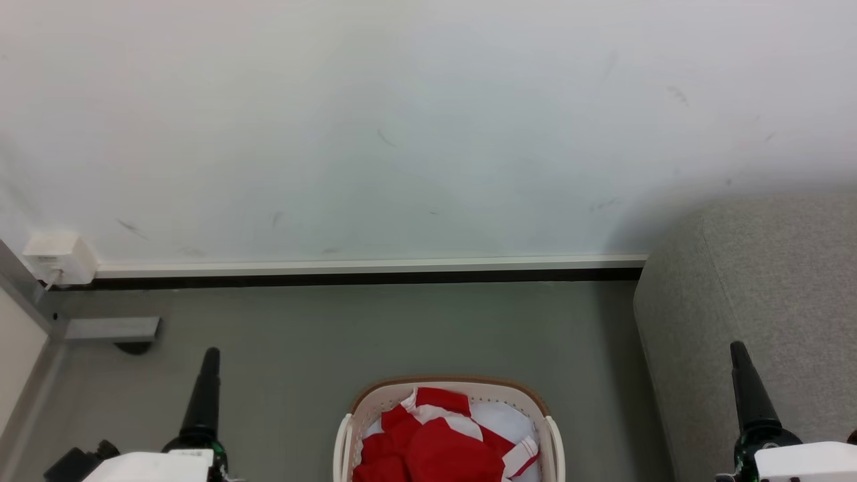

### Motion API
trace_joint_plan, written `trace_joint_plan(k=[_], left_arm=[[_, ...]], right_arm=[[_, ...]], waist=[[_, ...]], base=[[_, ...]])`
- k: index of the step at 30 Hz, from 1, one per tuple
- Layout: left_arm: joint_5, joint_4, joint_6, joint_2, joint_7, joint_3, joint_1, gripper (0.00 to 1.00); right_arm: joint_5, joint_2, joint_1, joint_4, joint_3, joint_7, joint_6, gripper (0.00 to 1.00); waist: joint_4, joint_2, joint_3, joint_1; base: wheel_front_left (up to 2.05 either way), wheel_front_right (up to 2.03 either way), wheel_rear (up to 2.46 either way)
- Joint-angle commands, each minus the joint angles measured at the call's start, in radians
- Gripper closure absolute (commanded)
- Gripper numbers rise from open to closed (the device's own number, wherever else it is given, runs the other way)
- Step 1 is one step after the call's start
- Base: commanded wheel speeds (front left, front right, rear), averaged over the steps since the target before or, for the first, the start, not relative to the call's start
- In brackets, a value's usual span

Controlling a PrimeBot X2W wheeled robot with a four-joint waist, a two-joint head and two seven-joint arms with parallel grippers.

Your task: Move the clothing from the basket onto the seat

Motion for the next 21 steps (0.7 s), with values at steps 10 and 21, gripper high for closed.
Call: trace_joint_plan(k=[10,21], left_arm=[[0.241,-0.062,0.028,0.011,-0.043,-0.032,-0.022,0.00],[0.537,-0.064,0.070,0.013,-0.081,-0.085,-0.019,0.00]], right_arm=[[-0.181,-0.028,-0.022,-0.052,0.052,-0.044,0.000,0.00],[-0.395,-0.049,-0.018,-0.070,0.083,-0.082,-0.001,0.00]], waist=[[-0.001,0.0000,0.001,0.0000],[-0.001,0.0000,0.002,0.0000]], base=[[0.00,0.00,0.00],[0.00,0.00,0.00]])
